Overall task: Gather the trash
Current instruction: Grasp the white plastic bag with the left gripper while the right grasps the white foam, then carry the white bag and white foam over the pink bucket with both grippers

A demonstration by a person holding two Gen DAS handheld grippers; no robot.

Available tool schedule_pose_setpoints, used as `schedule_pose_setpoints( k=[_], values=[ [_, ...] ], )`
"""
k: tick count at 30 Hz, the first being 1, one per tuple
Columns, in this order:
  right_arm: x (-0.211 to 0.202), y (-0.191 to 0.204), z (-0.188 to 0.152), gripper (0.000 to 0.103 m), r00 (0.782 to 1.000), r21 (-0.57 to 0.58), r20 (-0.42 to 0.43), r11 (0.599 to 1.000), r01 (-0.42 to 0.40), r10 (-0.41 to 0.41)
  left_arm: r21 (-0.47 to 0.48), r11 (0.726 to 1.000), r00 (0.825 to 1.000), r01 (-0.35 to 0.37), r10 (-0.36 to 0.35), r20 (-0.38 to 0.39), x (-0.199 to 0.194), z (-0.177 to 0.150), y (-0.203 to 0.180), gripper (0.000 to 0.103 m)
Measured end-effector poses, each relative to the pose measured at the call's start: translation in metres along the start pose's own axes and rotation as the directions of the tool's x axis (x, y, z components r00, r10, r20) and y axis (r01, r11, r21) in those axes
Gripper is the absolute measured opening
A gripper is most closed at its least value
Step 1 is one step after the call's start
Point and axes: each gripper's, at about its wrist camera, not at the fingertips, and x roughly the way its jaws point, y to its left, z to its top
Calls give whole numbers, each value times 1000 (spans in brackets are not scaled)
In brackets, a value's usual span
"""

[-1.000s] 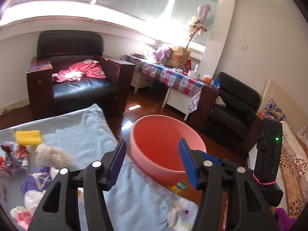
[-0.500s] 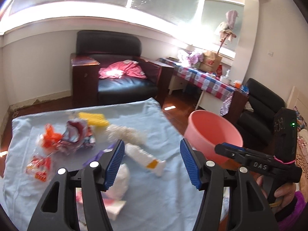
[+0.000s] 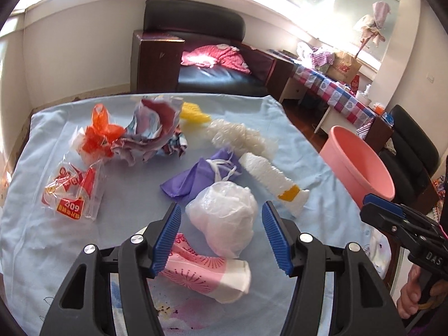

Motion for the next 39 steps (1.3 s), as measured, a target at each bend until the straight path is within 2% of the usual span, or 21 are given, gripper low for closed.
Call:
schedule_pose_setpoints(
  k=[5, 8, 10, 11, 13, 15, 16, 17, 26, 33, 34, 35, 37, 39],
  values=[
    [12, 0, -1, 40, 999, 2, -37, 1000, -9, 10, -14, 1000, 1000, 14, -14, 1, 4, 2, 1, 59],
    [19, 3, 1, 40, 998, 3, -58, 1000, -15, 15, 1, 1000, 1000, 16, -16, 5, 4, 4, -3, 55],
    [25, 5, 3, 40, 997, 5, -75, 1000, -22, 23, 18, 1000, 1000, 19, -19, -1, 5, 5, -5, 39],
    [28, 6, 5, 40, 996, 6, -82, 1000, -24, 25, 19, 1000, 1000, 23, -23, -5, 6, 5, -6, 36],
    [32, 7, 8, 40, 996, 4, -89, 1000, -27, 27, 16, 999, 999, 36, -36, -8, 6, 6, -5, 23],
    [36, 9, 12, 41, 995, -5, -97, 1000, -28, 28, 15, 999, 999, 41, -41, -9, 5, 5, -3, 19],
    [39, 10, 14, 47, 995, -13, -100, 1000, -25, 24, 14, 999, 999, 41, -41, -5, 4, 4, -1, 17],
    [41, 12, 16, 51, 995, -20, -102, 1000, -22, 20, 13, 999, 999, 43, -43, -1, 3, 4, 0, 16],
    [74, 15, 26, 52, 986, -51, -168, 999, 9, -17, -20, 996, 994, 82, -81, 73, -25, 5, 12, 14],
    [93, 17, 23, 52, 977, -60, -207, 997, 43, -54, -34, 995, 991, 96, -92, 95, -35, 5, 13, 14],
    [96, 17, 22, 49, 975, -54, -214, 998, 45, -56, -35, 995, 991, 96, -93, 96, -36, 4, 14, 14],
    [97, 16, 21, 39, 974, -48, -221, 998, 50, -59, -37, 995, 991, 98, -94, 96, -36, 4, 14, 14],
    [99, 15, 20, 26, 970, -36, -233, 997, 64, -71, -37, 994, 991, 98, -94, 96, -37, 3, 14, 14],
    [95, 14, 18, 26, 973, -26, -221, 998, 62, -66, -34, 994, 991, 100, -96, 97, -38, 2, 13, 14]
  ],
)
